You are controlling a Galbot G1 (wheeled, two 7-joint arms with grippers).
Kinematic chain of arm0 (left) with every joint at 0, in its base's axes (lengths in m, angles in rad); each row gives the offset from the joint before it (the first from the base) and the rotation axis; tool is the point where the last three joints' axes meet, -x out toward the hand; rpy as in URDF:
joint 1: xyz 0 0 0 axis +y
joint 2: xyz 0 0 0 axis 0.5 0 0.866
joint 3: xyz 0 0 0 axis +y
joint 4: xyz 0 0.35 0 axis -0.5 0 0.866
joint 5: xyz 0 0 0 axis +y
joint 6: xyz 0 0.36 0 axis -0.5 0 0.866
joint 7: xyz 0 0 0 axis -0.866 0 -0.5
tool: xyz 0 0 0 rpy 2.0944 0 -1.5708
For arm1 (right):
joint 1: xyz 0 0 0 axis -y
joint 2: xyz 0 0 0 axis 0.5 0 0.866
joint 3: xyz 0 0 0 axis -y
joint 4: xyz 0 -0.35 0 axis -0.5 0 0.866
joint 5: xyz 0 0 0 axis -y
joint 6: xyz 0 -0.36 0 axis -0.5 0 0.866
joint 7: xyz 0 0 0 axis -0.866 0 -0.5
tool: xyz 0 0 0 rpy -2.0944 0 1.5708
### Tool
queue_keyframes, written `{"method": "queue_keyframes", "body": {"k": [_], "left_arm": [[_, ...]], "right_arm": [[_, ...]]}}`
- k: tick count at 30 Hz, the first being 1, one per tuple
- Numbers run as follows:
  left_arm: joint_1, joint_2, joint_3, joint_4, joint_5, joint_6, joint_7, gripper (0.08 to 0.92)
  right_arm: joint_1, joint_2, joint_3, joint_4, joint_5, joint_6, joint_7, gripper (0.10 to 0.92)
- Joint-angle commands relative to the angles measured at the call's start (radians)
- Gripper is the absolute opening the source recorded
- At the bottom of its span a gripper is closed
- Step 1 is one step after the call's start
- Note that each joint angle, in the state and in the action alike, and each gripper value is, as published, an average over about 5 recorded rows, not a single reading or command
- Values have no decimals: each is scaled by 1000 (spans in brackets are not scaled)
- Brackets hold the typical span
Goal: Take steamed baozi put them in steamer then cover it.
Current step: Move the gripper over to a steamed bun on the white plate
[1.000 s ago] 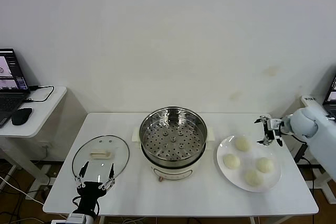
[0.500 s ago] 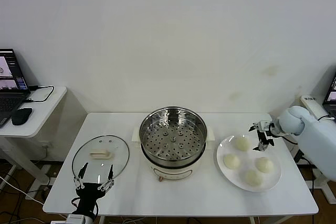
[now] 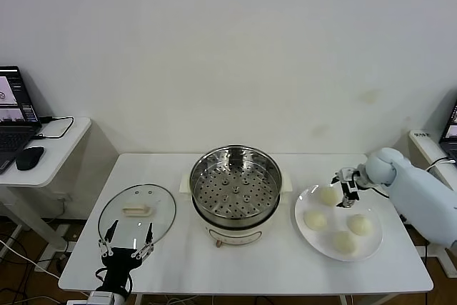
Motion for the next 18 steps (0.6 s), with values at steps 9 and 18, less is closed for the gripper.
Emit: {"method": "queue_keyframes", "body": {"k": [9,18], "left_arm": [[-4,-3,1,7,-2,-6,-1,823],[0,-6,1,0,-3,-10,-1,823]], "right_arm": [[5,40,-7,-45,-24,-2,13,663],[-1,24,-6,-23,-25,-1,9,517]]}}
